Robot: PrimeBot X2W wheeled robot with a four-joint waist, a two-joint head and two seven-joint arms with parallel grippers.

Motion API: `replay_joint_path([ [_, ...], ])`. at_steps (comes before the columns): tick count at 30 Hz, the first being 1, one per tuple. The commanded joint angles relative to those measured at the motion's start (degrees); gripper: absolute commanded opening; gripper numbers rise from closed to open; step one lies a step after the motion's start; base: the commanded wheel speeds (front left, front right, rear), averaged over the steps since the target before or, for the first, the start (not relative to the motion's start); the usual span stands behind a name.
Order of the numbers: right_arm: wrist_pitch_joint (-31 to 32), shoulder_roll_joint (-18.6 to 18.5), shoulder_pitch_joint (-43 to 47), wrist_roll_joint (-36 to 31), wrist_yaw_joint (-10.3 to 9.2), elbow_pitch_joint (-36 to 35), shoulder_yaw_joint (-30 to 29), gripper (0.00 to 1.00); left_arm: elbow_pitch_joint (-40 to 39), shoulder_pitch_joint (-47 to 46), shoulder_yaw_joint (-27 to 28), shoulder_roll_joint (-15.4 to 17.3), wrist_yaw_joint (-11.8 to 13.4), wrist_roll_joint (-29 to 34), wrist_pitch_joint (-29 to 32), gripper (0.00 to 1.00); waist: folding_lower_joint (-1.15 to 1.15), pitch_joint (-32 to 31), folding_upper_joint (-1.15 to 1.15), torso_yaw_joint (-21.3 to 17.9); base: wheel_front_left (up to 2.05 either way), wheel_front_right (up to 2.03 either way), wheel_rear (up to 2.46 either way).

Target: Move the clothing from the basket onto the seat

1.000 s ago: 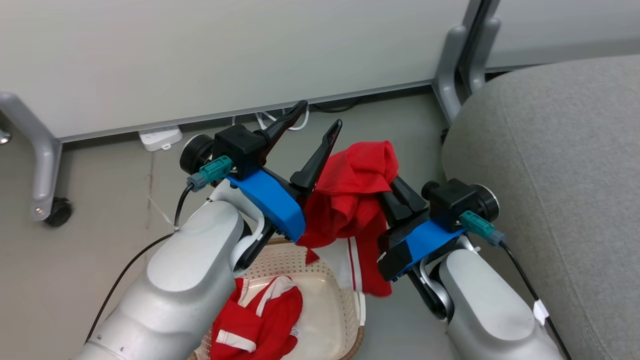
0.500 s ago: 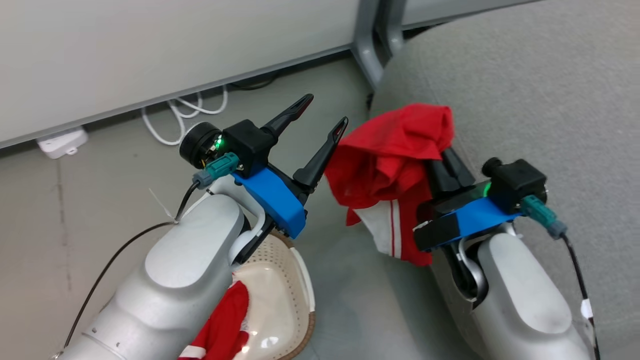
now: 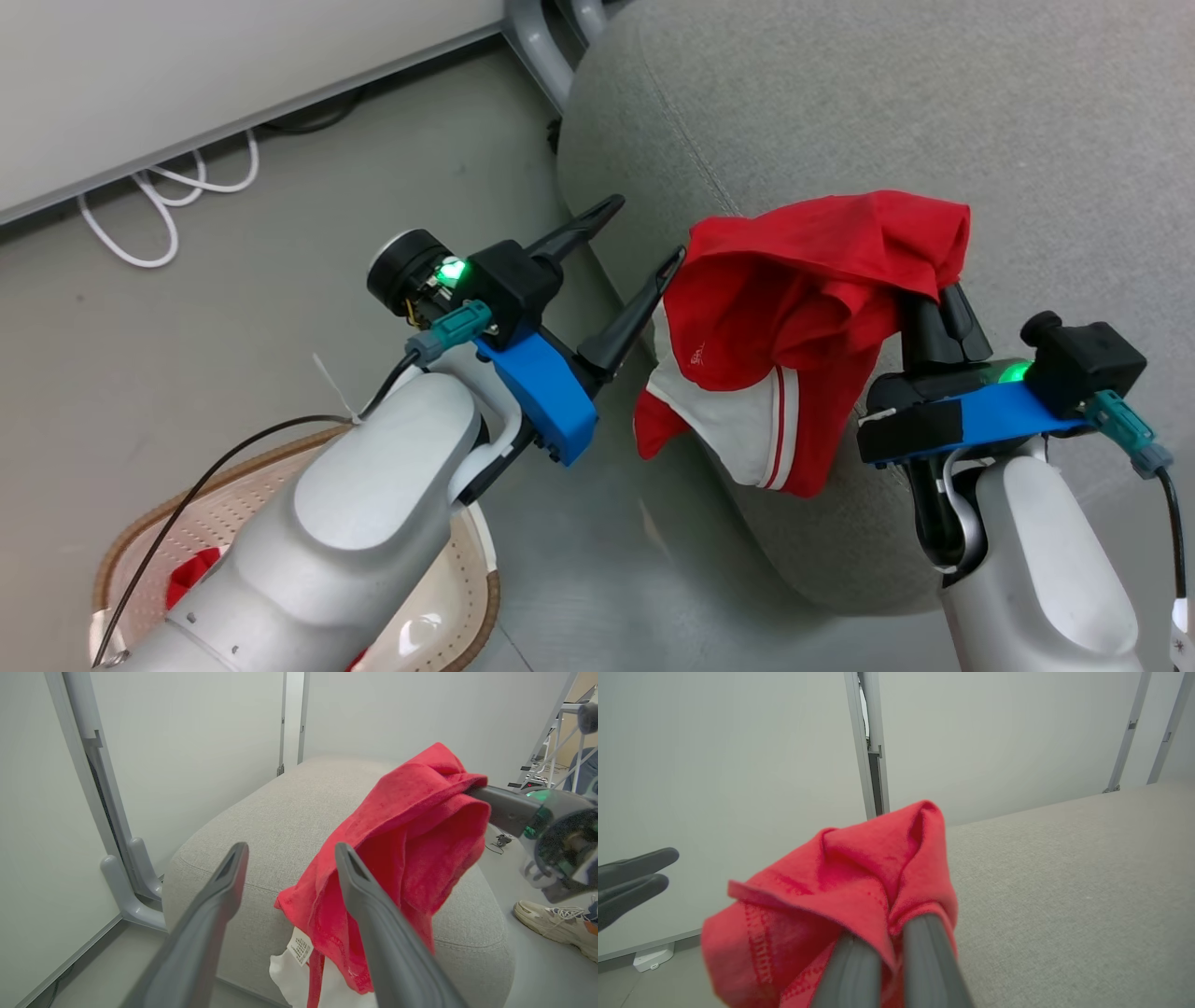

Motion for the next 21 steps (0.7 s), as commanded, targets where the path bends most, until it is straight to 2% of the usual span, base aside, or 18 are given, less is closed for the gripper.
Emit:
replay_joint_path([
  [1, -0.06, 0.09, 0.6, 0.27, -0.04, -0.42, -0.56, 0.0, -0.25, -0.37, -0.46, 0.07, 0.16, 0.31, 0.22, 1.0, 0.0, 1.24, 0.0, -1.37, 0.0, 0.0, 0.0],
  [8, -0.06, 0.09, 1.42, 1.11, -0.04, -1.37, -1.27, 0.0, -0.64, -0.22, -1.8, 0.02, 0.08, 0.57, 0.43, 1.0, 0.0, 2.35, 0.0, -2.17, 0.0, 0.0, 0.0],
  [13, -0.07, 0.08, -1.87, -0.03, -0.04, -4.29, -1.02, 0.0, -1.17, -0.7, -1.56, 0.65, 0.52, 0.49, 0.29, 1.0, 0.0, 3.22, 0.0, -1.67, 0.0, 0.0, 0.0],
  [18, -0.06, 0.05, -9.59, -3.22, -0.04, -8.32, -4.59, 0.0, -3.12, -1.98, -0.95, 2.24, 1.41, 1.07, 0.35, 1.0, 0.0, 6.49, 0.0, -1.0, 0.0, 0.0, 0.0],
  [21, -0.06, -1.43, -15.29, -5.65, -0.04, -10.46, -8.09, 0.0, -4.37, -3.07, -0.76, 3.34, 1.79, 1.62, 0.71, 1.0, 0.0, 9.2, 0.0, -0.49, 0.0, 0.0, 0.0],
])
